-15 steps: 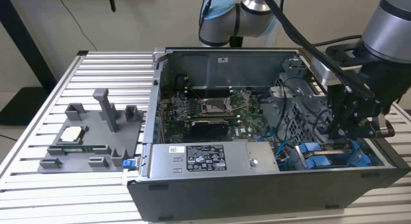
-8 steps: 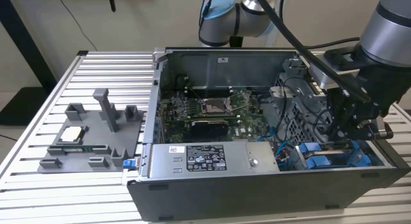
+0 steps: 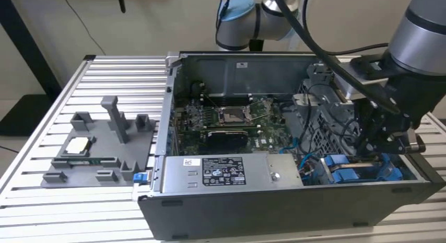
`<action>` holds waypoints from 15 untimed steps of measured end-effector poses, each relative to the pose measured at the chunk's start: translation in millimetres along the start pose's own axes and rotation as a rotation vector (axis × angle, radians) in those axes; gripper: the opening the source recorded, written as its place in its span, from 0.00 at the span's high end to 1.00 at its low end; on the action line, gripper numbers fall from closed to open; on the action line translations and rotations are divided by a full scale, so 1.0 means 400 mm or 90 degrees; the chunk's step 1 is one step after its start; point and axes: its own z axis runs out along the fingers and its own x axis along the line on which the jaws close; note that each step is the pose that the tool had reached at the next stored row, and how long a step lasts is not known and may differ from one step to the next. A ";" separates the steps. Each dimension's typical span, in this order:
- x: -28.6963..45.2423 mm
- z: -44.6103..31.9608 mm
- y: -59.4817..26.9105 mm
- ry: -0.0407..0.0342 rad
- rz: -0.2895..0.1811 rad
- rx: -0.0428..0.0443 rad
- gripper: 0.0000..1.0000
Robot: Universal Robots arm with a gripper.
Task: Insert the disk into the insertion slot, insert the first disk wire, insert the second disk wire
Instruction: 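Insert the second disk wire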
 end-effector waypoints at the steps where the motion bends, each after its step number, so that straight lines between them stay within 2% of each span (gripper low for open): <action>1: 0.000 0.001 0.000 0.0007 0.000 0.0003 0.84; 15: 0.001 0.014 0.002 0.0015 -0.001 0.0099 0.84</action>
